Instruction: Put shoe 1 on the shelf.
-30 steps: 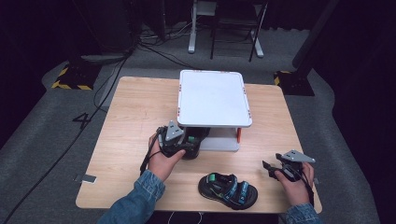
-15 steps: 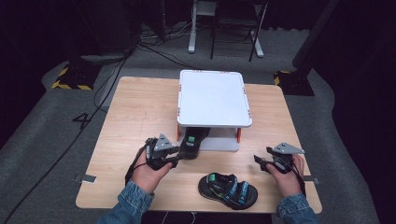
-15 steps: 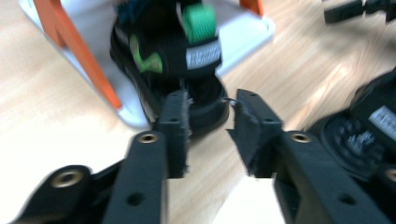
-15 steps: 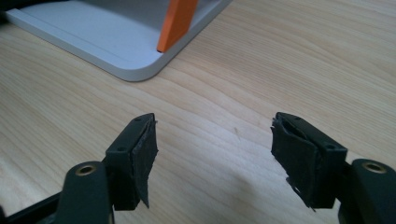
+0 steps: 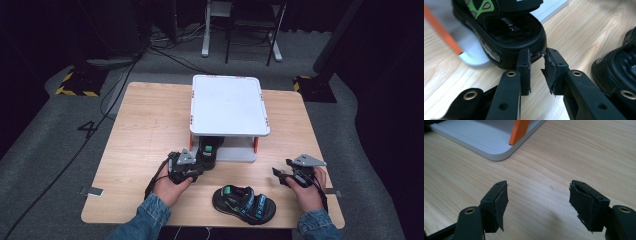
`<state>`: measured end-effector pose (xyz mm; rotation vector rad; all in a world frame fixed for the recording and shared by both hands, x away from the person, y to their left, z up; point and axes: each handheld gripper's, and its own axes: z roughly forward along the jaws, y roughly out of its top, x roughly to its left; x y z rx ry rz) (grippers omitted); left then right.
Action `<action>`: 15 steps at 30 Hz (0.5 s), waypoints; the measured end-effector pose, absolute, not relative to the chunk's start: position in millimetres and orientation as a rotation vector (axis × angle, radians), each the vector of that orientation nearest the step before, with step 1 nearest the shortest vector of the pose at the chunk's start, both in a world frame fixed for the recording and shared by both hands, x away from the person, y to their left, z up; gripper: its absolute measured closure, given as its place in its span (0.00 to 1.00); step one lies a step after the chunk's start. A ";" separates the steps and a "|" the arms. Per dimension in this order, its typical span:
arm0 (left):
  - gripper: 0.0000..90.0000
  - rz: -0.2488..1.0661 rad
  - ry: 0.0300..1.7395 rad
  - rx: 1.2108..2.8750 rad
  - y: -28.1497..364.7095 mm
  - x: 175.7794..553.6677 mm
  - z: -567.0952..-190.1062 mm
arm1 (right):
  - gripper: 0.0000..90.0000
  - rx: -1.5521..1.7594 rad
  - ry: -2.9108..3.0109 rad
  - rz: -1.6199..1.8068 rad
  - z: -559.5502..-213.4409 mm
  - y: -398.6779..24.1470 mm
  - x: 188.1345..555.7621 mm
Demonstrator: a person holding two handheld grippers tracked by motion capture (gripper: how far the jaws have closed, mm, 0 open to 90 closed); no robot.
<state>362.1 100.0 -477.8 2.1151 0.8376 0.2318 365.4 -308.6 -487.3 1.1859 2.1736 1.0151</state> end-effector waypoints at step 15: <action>0.72 0.296 0.752 2.075 57.8 393.8 -489.6 | 0.35 1.226 2.136 0.994 -487.1 -319.5 345.6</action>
